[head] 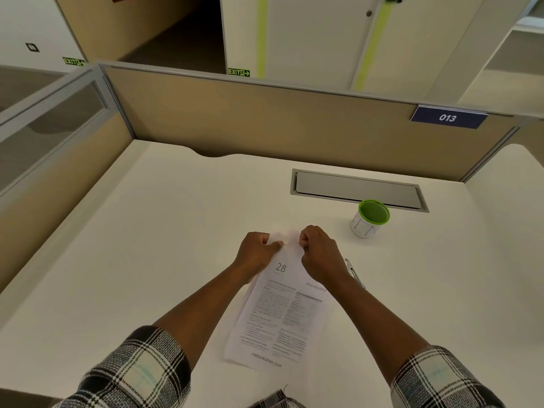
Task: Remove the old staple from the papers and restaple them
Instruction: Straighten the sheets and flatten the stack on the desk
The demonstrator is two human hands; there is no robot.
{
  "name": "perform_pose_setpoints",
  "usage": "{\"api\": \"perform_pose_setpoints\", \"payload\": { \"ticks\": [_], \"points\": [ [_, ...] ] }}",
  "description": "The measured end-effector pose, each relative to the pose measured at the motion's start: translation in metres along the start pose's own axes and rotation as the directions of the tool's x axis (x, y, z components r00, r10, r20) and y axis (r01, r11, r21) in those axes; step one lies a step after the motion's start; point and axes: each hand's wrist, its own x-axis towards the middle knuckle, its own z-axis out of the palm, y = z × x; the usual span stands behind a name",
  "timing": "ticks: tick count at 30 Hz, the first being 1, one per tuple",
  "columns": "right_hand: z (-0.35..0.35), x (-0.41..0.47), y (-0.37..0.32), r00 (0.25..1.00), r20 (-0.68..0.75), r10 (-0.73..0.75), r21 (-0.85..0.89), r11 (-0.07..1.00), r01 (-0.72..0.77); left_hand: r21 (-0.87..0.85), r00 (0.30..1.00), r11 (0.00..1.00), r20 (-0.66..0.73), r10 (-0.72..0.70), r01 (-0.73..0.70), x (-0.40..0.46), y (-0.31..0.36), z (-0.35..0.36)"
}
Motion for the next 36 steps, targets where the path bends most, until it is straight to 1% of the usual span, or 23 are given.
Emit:
{"api": "perform_pose_setpoints", "payload": {
  "ticks": [6,9,12,14,16,19,20,21,22,24,25,26,27,32,34,36],
  "points": [
    [0.001,0.001,0.000,0.993,-0.019,0.118,0.146,0.983,-0.114,-0.094,0.998,0.994,0.022,-0.050,0.052,0.001,-0.002,0.001],
    [0.002,0.002,0.003,0.986,-0.029,0.166,0.132,0.978,-0.160,-0.142,0.997,0.987,0.022,-0.076,0.079,0.003,-0.007,-0.002],
    [0.002,0.001,0.013,0.964,-0.053,0.260,0.130,0.959,-0.252,-0.201,0.994,0.973,0.021,-0.107,0.109,0.006,-0.013,-0.006],
    [0.002,-0.002,0.020,0.931,-0.075,0.356,0.172,0.925,-0.340,-0.235,0.992,0.964,0.014,-0.127,0.127,0.008,-0.017,-0.009],
    [0.004,-0.005,0.026,0.877,-0.079,0.473,0.201,0.869,-0.451,-0.270,0.989,0.952,0.018,-0.144,0.144,0.009,-0.021,-0.012],
    [0.009,-0.015,0.034,0.783,-0.072,0.617,0.164,0.782,-0.601,-0.338,0.986,0.926,0.032,-0.165,0.166,0.012,-0.026,-0.014],
    [0.011,-0.018,0.038,0.773,-0.060,0.631,0.184,0.769,-0.613,-0.358,0.984,0.917,0.031,-0.175,0.175,0.013,-0.027,-0.015],
    [0.013,-0.020,0.042,0.779,-0.036,0.626,0.251,0.760,-0.600,-0.376,0.982,0.908,0.030,-0.187,0.184,0.015,-0.028,-0.016],
    [0.015,-0.022,0.045,0.790,0.001,0.613,0.355,0.738,-0.573,-0.388,0.980,0.901,0.029,-0.199,0.194,0.017,-0.029,-0.017],
    [0.017,-0.023,0.048,0.788,0.128,0.602,0.544,0.622,-0.563,-0.410,0.975,0.887,0.028,-0.221,0.212,0.022,-0.031,-0.019],
    [0.017,-0.023,0.049,0.776,0.198,0.599,0.600,0.552,-0.579,-0.422,0.973,0.880,0.028,-0.230,0.220,0.024,-0.032,-0.020],
    [0.017,-0.022,0.051,0.767,0.251,0.591,0.628,0.503,-0.593,-0.433,0.970,0.872,0.025,-0.241,0.228,0.026,-0.033,-0.020],
    [0.018,-0.021,0.052,0.765,0.279,0.580,0.635,0.486,-0.600,-0.445,0.967,0.864,0.021,-0.253,0.235,0.028,-0.033,-0.020],
    [0.023,-0.013,0.058,0.773,0.288,0.565,0.623,0.503,-0.599,-0.425,0.959,0.869,-0.007,-0.282,0.252,0.044,-0.040,-0.021],
    [0.026,-0.009,0.058,0.782,0.275,0.560,0.585,0.548,-0.598,-0.420,0.956,0.867,0.007,-0.294,0.270,0.049,-0.043,-0.021],
    [0.029,-0.007,0.058,0.809,0.263,0.526,0.558,0.601,-0.572,-0.390,0.952,0.875,0.013,-0.305,0.286,0.054,-0.046,-0.021]
  ]
}}
